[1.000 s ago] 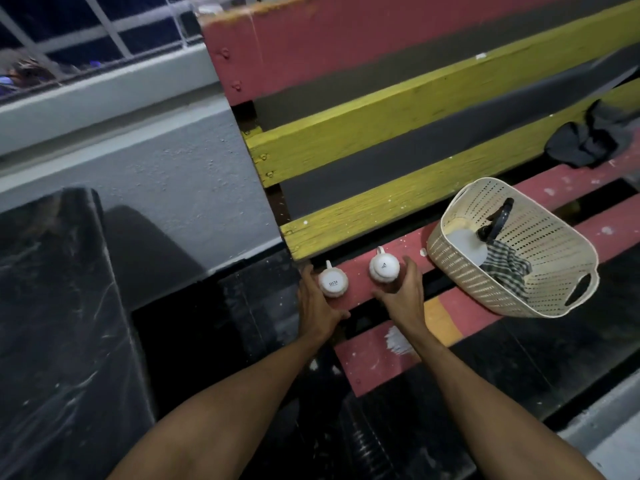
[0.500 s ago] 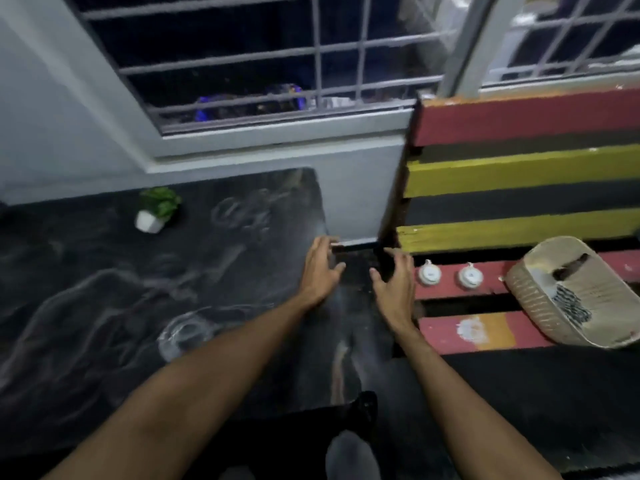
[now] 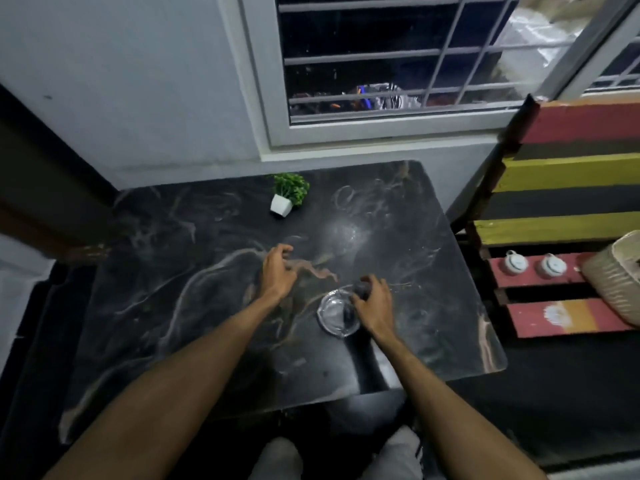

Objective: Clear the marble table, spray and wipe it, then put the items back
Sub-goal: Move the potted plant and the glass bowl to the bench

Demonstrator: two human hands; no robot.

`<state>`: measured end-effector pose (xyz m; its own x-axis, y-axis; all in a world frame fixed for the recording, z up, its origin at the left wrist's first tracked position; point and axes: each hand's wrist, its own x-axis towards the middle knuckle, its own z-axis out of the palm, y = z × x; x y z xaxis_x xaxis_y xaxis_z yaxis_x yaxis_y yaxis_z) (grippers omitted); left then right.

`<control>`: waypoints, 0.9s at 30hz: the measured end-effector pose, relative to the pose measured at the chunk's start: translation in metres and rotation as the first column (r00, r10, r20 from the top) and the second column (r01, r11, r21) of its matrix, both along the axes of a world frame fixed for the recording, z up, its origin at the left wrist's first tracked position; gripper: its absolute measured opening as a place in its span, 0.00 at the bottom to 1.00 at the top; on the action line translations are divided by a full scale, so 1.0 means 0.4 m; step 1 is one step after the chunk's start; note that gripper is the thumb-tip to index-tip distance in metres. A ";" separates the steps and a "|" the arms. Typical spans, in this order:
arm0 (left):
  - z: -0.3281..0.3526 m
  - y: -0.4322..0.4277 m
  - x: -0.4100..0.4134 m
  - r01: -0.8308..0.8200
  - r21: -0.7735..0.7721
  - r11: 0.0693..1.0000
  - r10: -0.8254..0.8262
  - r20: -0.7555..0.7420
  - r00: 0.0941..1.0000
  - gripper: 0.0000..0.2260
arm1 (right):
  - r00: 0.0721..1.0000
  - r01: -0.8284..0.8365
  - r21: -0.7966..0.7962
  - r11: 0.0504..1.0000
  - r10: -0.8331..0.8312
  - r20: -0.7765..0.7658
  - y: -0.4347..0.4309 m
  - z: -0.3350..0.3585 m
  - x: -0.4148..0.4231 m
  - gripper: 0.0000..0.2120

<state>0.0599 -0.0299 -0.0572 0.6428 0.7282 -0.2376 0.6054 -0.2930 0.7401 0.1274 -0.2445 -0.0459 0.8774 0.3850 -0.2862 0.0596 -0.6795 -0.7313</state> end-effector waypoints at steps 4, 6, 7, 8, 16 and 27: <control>-0.013 0.110 0.013 -0.029 -0.051 0.998 0.027 -0.042 0.999 0.24 | 0.999 -0.042 -0.202 0.978 0.043 0.000 0.035 -0.028 -0.074 0.20; -0.016 0.155 0.042 -0.045 -0.047 0.998 0.043 -0.043 0.998 0.26 | 0.997 -0.044 -0.271 0.962 0.058 0.044 0.041 -0.035 -0.086 0.20; -0.018 0.182 0.063 -0.047 -0.038 0.998 0.045 -0.050 0.998 0.28 | 0.997 -0.031 -0.284 0.958 0.050 0.061 0.050 -0.040 -0.083 0.20; -0.019 0.196 0.079 -0.047 -0.033 0.998 0.045 -0.058 0.997 0.31 | 0.996 -0.027 -0.289 0.957 0.050 0.071 0.048 -0.037 -0.080 0.21; -0.034 0.276 0.246 0.012 0.082 0.997 -0.004 -0.098 0.995 0.42 | 0.988 0.067 -0.265 0.962 -0.028 0.149 0.077 -0.056 -0.019 0.13; -0.049 0.274 0.246 -0.080 0.059 0.995 0.077 0.044 0.996 0.21 | 0.958 0.266 -0.073 0.961 -0.255 0.129 0.155 -0.040 0.053 0.12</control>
<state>0.1583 0.0795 -0.0766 0.5914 0.7892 -0.1657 0.5973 -0.2907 0.7475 0.1485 -0.1824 -0.0618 0.9734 0.1166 -0.1973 -0.0459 -0.7444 -0.6662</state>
